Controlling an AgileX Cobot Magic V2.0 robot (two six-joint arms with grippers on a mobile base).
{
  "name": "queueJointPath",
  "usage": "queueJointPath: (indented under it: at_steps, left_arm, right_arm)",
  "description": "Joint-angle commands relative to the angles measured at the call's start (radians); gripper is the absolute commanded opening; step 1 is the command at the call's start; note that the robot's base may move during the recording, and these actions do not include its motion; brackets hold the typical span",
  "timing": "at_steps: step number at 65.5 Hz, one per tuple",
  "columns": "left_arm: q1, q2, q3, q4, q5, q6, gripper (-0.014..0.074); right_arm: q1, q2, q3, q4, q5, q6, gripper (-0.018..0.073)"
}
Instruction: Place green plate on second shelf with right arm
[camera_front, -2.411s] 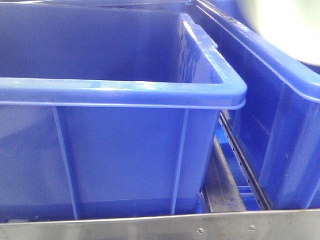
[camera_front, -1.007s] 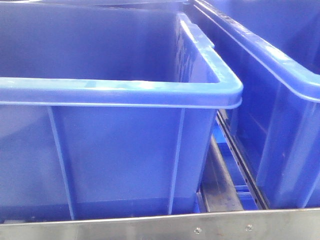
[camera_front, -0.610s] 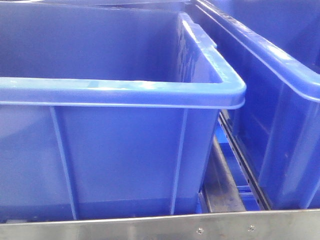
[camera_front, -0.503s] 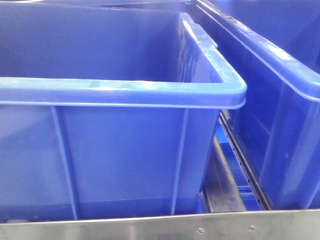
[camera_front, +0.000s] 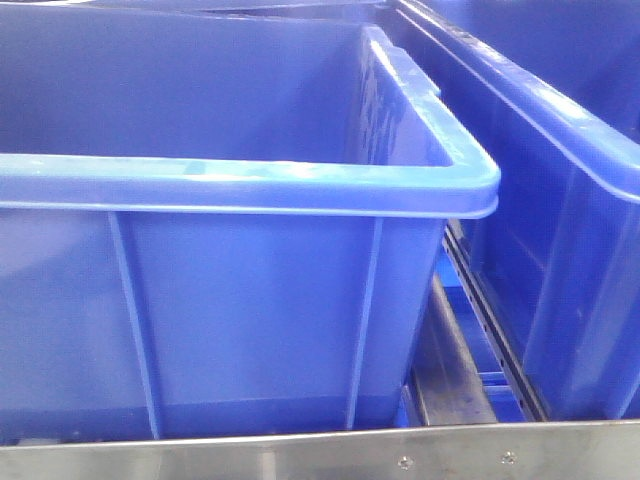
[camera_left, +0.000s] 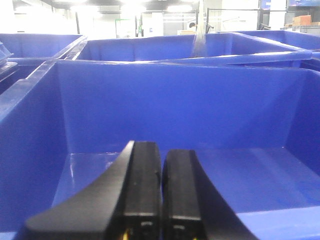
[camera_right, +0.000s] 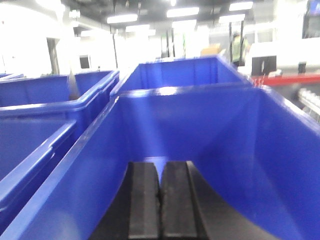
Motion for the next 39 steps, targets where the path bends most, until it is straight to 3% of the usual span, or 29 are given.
queueJointPath:
  at_steps: [1, 19, 39]
  left_arm:
    - [-0.003, -0.017, 0.04, -0.009, -0.031, -0.008, 0.013]
    - [-0.003, -0.017, 0.04, -0.009, -0.031, -0.008, 0.013]
    - [-0.003, -0.017, 0.04, -0.009, -0.031, -0.008, 0.013]
  right_arm:
    - [-0.005, 0.01, 0.011, -0.014, -0.176, -0.018, 0.0048]
    - [-0.02, -0.032, 0.083, 0.052, -0.198, -0.017, 0.0048]
    - [-0.061, -0.037, 0.083, 0.052, -0.186, -0.017, 0.0048]
